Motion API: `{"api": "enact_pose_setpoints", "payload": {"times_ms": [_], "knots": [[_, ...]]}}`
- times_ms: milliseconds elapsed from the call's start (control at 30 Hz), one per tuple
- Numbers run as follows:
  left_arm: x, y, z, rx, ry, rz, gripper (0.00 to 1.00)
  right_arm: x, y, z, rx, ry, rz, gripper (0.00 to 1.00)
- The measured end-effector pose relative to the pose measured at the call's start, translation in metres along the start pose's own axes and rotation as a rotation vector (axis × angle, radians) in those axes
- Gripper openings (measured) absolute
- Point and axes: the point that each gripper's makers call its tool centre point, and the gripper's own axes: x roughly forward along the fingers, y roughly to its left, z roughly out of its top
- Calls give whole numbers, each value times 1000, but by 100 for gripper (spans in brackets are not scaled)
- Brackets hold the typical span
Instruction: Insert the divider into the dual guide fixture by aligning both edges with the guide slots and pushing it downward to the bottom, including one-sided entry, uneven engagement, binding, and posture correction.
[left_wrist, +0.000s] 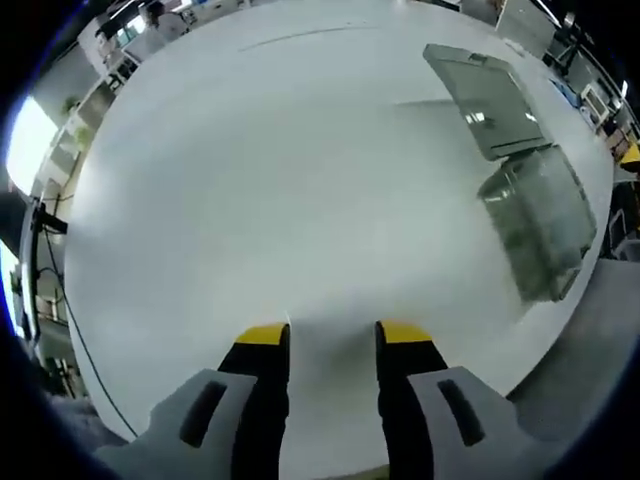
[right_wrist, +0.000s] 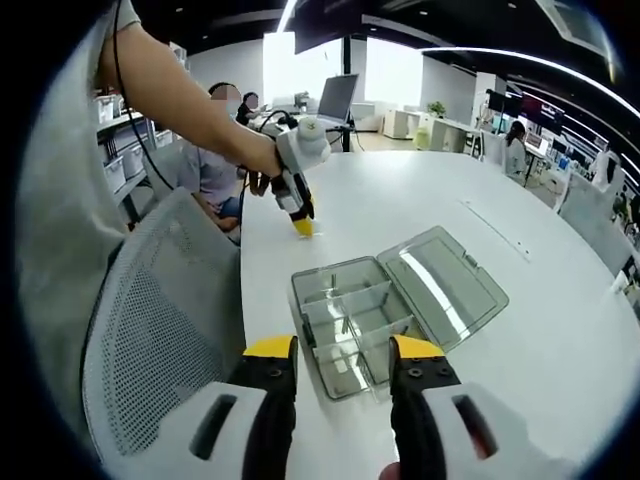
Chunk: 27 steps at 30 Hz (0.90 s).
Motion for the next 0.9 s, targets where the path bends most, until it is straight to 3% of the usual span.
{"api": "enact_pose_setpoints", "payload": {"times_ms": [300,433,533,600,733,900], "knots": [[-1,-2,-1,27,2,-11,26,0,-1,2,-3,-1,1,32],[-1,-2,-3,39,9,-18,12,0,-1,3,-2,-3,0,32],[-2,-3,-4,46,-3,-18,11,0,-1,2,1,-2,-1,32],[-2,-3,-4,48,-4,-24,11,-1,-1,0,3,1,-1,32],[-2,-2,-4,31,-14,-31,25,-1,-2,0,3,3,-1,32],[-3,4,-6,24,-13,-13,31,0,-1,2,2,-1,-1,32]]}}
